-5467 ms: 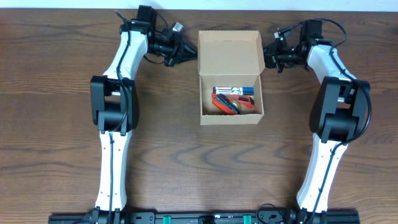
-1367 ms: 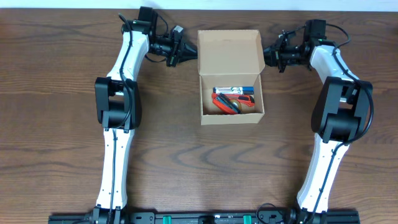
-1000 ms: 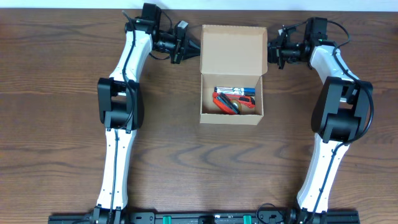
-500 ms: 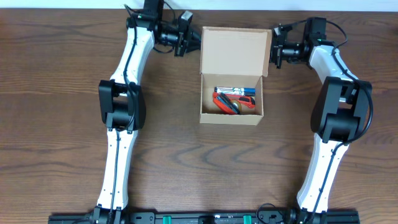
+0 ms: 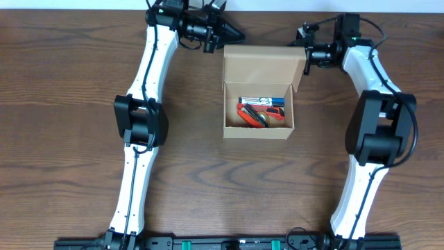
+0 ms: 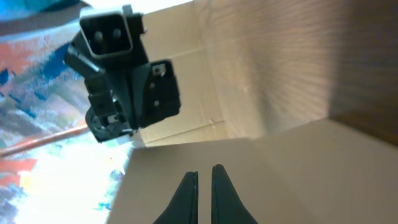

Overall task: Pack container
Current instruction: 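Fold the lid forward over the box with both grippers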

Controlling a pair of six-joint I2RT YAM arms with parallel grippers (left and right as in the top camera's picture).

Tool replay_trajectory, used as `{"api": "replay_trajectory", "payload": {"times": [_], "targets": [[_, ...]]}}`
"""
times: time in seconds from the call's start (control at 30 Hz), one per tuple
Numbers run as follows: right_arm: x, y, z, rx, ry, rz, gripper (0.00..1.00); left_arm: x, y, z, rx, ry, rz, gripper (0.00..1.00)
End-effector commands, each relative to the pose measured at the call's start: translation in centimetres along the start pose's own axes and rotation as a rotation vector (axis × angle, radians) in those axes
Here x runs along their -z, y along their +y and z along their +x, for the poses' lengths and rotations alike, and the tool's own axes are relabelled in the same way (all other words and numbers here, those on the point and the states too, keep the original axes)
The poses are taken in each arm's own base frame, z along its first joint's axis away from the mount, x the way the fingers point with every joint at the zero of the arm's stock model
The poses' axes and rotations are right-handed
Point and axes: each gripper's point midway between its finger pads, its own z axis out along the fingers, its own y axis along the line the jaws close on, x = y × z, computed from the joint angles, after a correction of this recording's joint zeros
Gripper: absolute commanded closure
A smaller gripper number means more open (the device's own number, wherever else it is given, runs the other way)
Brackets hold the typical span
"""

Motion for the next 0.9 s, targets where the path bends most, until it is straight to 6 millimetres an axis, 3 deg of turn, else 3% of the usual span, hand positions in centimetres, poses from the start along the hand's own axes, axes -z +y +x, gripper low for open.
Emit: {"api": "replay_trajectory", "payload": {"times": [0.0, 0.6, 0.73, 0.87], "targets": [[-0.7, 2.6, 2.7, 0.079, 0.035, -0.001, 0.99, 0.0, -1.2, 0.3, -0.024, 0.019, 0.03, 0.94], [-1.1, -2.9, 10.1, 0.079, 0.146, 0.36, 0.98, 3.0, -7.9, 0.9, -0.254, -0.041, 0.048, 0.94], [0.8, -3.4, 9.9, 0.177, 0.07, 0.596, 0.97, 3.8, -9.6, 1.0, -0.317, -0.075, 0.034, 0.94], [5.2, -2.6, 9.4, 0.269, -0.1, 0.911, 0.89, 4.2, -10.6, 1.0, -0.363, -0.115, 0.001, 0.94]]}}
